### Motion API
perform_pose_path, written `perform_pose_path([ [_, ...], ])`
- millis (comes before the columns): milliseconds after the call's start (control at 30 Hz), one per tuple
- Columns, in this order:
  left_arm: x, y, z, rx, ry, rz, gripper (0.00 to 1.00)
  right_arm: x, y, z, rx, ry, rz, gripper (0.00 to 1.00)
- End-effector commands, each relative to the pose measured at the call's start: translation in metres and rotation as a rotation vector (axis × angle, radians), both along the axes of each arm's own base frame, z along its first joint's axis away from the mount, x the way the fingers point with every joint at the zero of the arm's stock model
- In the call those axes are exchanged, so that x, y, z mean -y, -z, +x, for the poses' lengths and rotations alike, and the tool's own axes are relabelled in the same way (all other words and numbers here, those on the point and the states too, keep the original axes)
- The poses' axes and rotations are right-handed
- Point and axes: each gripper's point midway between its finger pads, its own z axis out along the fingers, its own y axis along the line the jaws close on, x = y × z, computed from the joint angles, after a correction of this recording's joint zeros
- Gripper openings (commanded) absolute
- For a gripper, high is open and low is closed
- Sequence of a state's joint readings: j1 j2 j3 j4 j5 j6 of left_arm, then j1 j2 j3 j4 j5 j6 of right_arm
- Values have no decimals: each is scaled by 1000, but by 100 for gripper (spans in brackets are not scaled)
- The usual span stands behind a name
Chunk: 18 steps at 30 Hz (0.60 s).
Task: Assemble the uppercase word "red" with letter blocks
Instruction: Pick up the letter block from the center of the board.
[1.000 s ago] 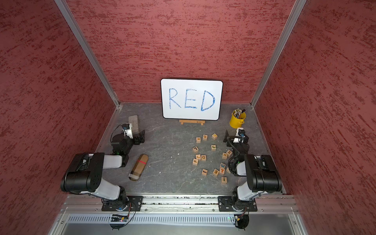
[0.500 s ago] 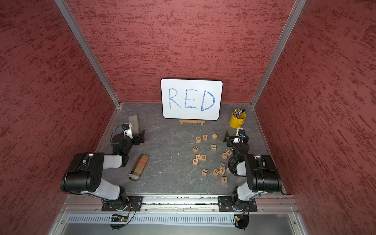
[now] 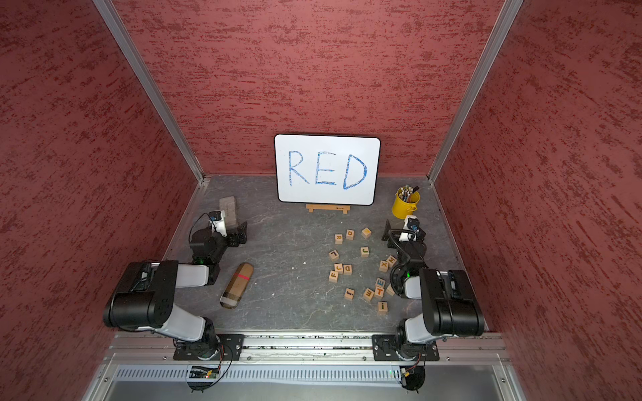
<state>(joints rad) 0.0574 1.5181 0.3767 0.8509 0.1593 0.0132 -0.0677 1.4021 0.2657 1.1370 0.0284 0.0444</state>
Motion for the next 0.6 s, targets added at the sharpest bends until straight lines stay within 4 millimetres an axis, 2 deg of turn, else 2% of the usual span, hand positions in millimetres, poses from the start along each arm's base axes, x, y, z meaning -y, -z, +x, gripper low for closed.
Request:
perform_pose_path([
  [0, 4, -19, 6, 4, 17, 16, 99, 5, -25, 1, 22, 33, 18, 99],
  [67, 8, -30, 2, 15, 50, 12, 100, 5, -43, 0, 56, 31, 54, 99],
  [167, 22, -58, -10, 50, 137, 25, 99, -3, -53, 9, 17, -14, 133, 93],
  [200, 22, -63, -11, 22, 152, 25, 99, -7, -52, 13, -9, -40, 155, 89],
  [267, 17, -64, -7, -172, 142, -19, 100, -17, -49, 21, -80, -86, 221, 77],
  [333, 21, -77, -7, -255, 186, -14, 99, -22, -43, 31, -166, -104, 280, 75],
  [500, 21, -121, -14, -260, 204, 80, 99, -51, -36, 45, -333, -206, 359, 69],
  [567, 18, -134, -19, -299, 201, 116, 99, -58, -35, 47, -371, -218, 370, 70],
])
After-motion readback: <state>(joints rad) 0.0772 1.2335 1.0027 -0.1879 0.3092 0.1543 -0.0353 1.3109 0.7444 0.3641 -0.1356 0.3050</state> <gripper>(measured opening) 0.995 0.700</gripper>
